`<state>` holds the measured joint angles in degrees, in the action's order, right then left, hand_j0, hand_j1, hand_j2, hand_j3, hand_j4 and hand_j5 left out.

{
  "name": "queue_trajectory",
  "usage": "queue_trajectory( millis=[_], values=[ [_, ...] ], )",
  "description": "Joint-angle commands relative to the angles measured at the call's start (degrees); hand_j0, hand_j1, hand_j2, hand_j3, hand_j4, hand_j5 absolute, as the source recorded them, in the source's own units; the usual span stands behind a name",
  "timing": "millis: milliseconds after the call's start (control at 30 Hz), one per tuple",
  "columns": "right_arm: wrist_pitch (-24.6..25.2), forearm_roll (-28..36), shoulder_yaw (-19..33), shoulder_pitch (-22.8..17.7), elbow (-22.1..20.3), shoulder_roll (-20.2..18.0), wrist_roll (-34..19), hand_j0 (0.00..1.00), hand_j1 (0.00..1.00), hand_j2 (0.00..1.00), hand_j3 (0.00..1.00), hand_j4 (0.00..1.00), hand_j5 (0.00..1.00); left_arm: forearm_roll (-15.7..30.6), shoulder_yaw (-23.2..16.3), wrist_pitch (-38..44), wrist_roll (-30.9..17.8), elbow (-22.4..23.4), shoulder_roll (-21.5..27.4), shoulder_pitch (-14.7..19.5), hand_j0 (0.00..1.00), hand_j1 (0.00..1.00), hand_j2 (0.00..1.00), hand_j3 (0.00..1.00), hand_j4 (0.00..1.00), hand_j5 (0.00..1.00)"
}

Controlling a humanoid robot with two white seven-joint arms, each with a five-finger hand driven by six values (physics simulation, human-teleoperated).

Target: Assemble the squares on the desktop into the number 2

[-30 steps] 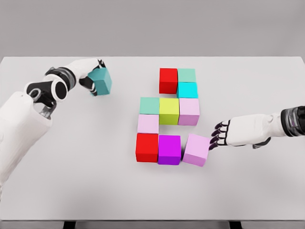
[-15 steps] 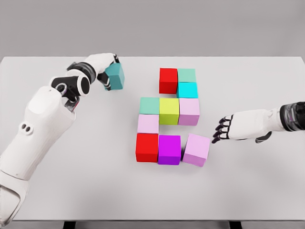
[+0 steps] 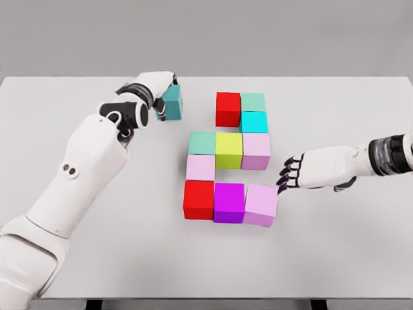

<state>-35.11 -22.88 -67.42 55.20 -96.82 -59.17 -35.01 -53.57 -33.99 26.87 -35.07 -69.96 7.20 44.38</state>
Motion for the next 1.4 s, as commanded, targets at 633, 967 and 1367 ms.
queue_trajectory(
  millis=[633,967,1367],
  values=[
    [0.1,7.6,0.5,-1.2,-3.7,-11.0,0.0,1.00,1.00,1.00,1.00,1.00,1.00,-4.0,-0.5,-0.2,0.1,6.9,-7.2,2.7,0.42,0.42,0.42,0.42,0.42,0.42],
    [0.1,9.4,-2.1,-0.5,-3.8,-7.1,0.0,1.00,1.00,1.00,1.00,1.00,1.00,-4.8,-0.5,-0.4,0.1,10.1,-7.2,5.0,0.41,0.41,0.41,0.41,0.41,0.41],
    [0.1,9.4,-2.0,1.1,-3.7,-4.3,0.0,1.00,1.00,1.00,1.00,1.00,1.00,-6.0,-0.8,-1.3,0.1,10.8,-7.2,5.0,0.41,0.41,0.41,0.41,0.41,0.41]
  ],
)
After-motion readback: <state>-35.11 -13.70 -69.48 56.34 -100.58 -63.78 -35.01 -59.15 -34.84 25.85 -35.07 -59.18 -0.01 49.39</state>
